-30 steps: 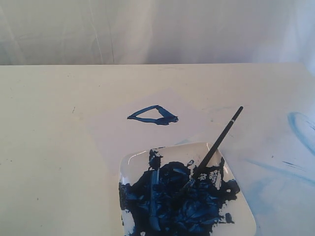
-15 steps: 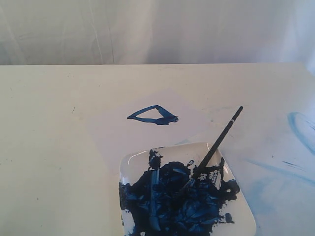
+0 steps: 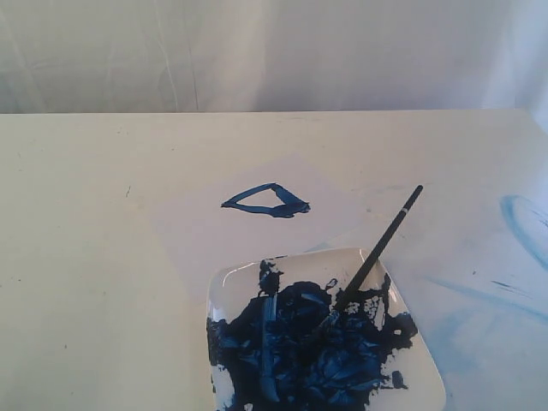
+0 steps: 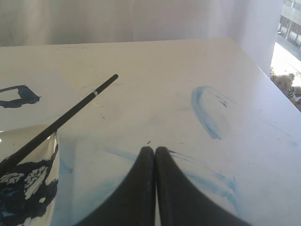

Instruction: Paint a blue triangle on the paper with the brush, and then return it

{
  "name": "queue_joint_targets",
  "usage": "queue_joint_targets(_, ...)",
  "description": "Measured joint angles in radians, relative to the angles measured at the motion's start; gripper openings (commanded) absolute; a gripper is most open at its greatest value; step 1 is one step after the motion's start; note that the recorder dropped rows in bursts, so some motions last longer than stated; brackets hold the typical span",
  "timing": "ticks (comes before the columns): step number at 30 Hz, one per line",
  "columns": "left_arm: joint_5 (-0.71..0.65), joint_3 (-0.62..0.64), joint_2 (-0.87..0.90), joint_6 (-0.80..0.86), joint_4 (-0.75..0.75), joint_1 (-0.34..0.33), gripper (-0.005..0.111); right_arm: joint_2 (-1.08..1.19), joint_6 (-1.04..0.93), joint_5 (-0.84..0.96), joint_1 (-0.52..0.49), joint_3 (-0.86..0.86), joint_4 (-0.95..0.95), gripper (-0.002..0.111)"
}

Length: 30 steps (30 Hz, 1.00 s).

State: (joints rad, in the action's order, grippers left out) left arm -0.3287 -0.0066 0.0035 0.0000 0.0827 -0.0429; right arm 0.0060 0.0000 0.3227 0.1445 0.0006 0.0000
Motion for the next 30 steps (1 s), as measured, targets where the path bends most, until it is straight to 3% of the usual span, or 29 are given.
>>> queue_joint_targets(30, 0.000, 0.000, 0.000, 0.000, 0.000, 0.018, 0.000, 0.000, 0.000, 0.000, 0.000, 0.000, 0.000, 0.000)
